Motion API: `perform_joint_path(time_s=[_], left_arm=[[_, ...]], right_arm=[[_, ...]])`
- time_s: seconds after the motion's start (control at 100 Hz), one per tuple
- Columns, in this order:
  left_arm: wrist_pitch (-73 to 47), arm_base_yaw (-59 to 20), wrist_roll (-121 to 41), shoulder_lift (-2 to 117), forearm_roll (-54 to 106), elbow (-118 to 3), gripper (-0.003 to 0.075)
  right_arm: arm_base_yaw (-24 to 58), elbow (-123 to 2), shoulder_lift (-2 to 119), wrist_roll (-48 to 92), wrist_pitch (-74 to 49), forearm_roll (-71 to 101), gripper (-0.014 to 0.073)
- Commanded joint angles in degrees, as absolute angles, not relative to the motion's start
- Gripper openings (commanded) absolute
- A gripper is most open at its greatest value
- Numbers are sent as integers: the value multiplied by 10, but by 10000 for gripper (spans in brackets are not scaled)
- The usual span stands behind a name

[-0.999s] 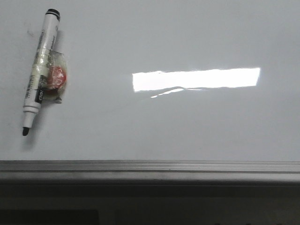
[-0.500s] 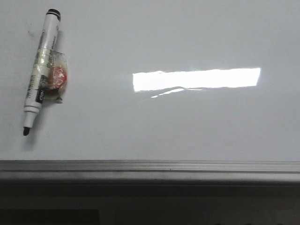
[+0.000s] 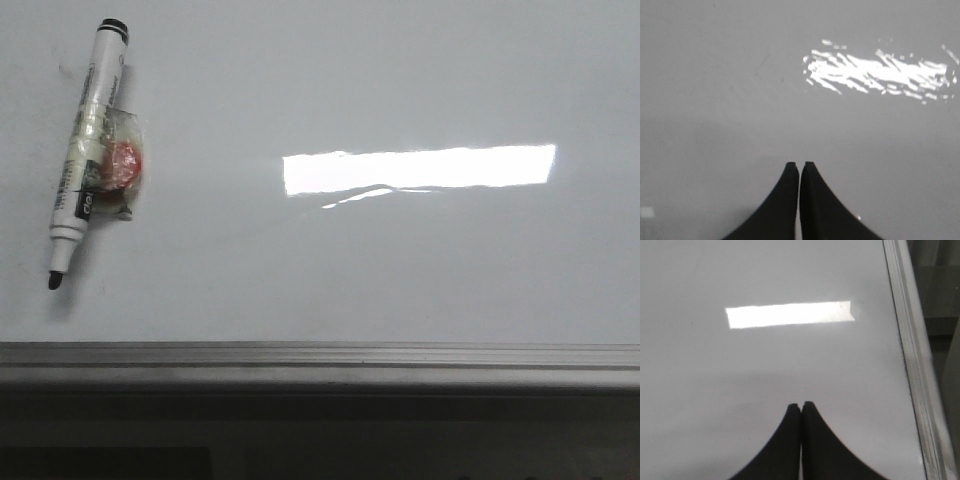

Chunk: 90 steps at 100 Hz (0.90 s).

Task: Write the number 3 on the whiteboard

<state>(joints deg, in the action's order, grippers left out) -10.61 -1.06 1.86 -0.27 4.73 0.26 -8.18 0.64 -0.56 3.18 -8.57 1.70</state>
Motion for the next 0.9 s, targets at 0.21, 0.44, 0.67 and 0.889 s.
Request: perform_joint_path(time_s=[0.21,0.44,0.67,0.889], left_arm=[[-79,-9,22,11,58,-22,-20],[-118,-9,9,97,64,-108,-20],[-107,-9,9,145,85,-117,-8],[-98,-9,9,164,86,-116,363]], right_arm=[[-84,-19,14,35,-89,103,-66],[-84,-97,99,35,-152,182,-66],[-81,-114,120,35,-148,203,-66],[-74,-114,120,35,-138,203,-66]])
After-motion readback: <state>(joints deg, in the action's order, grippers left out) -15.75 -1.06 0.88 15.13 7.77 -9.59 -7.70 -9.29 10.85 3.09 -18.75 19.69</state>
